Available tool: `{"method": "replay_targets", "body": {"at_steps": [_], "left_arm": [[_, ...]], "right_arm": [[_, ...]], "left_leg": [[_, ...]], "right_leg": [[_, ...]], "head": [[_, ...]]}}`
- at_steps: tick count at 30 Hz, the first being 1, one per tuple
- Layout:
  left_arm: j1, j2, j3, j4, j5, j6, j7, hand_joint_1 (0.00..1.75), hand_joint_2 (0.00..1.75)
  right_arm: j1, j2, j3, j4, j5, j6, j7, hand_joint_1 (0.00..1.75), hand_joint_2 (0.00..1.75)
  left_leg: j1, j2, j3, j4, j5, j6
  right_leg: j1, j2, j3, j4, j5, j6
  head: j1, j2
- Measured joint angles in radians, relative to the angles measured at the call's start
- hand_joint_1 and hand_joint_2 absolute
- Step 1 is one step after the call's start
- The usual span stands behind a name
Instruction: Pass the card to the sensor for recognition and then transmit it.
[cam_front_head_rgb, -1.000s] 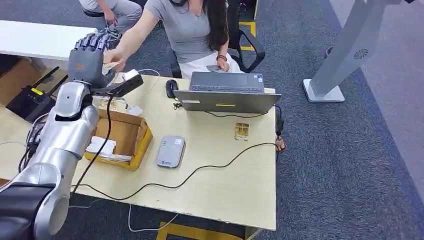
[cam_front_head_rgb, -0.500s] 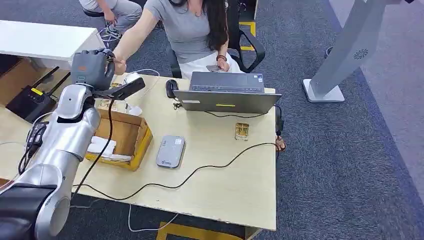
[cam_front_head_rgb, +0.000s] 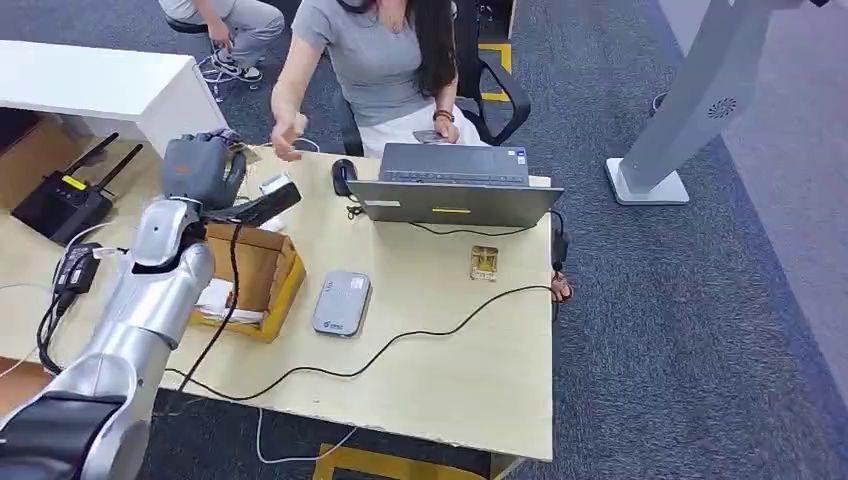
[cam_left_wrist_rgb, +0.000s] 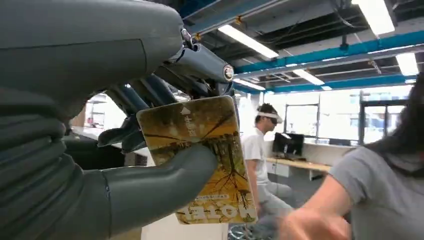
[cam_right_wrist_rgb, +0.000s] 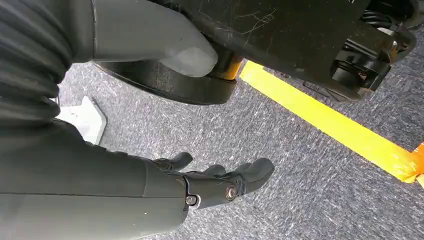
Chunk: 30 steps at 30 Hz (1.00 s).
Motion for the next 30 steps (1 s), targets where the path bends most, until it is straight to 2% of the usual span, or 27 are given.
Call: {"method": "replay_targets", "body": {"at_steps": [6,9,14,22,30], "left_arm": [[0.213,-0.024,-0.003,-0.145,0.018,-0.008,-0.026,1.75,1.75],[0.280,-0.034,-0.004,-0.181,0.018,-0.008,-0.026,1.75,1.75],[0.303,-0.037,-0.004,-0.210,0.020,-0.014,-0.026,1.75,1.75],[0.309,-0.046,-0.017,-0.205,-0.010,-0.066,-0.016,1.75,1.75],[0.316,-0.059,-0.037,-0.193,-0.032,-0.061,-0.003,1.75,1.75]], "right_arm": [[0.001,0.002,-0.006,0.000,-0.006,-0.005,0.001,0.00,1.75],[0.001,0.002,-0.009,0.000,-0.006,-0.005,0.002,0.00,1.75],[0.001,0.003,-0.010,0.000,-0.006,-0.005,0.002,0.00,1.75],[0.001,0.004,-0.015,0.000,-0.006,-0.006,0.002,0.00,1.75],[0.002,0.006,-0.017,0.000,-0.006,-0.006,0.003,0.00,1.75]], "left_leg": [[-0.001,0.000,0.000,0.000,0.000,0.000],[0.000,0.000,0.000,0.000,0.000,0.000],[0.000,0.000,0.000,0.000,0.000,0.000],[0.000,0.000,0.000,0.000,0.001,0.001],[-0.001,-0.001,0.000,0.000,0.001,0.001]], "right_leg": [[0.000,0.001,-0.001,0.000,0.000,0.000],[0.000,0.000,-0.001,0.000,0.000,0.000],[0.000,0.000,-0.001,0.000,0.000,0.000],[0.000,-0.001,0.000,0.000,0.000,0.000],[0.000,-0.002,0.001,0.000,0.000,0.000]], "head": [[0.000,0.000],[0.000,0.000],[0.000,0.000],[0.000,0.000],[0.000,0.000]]}}
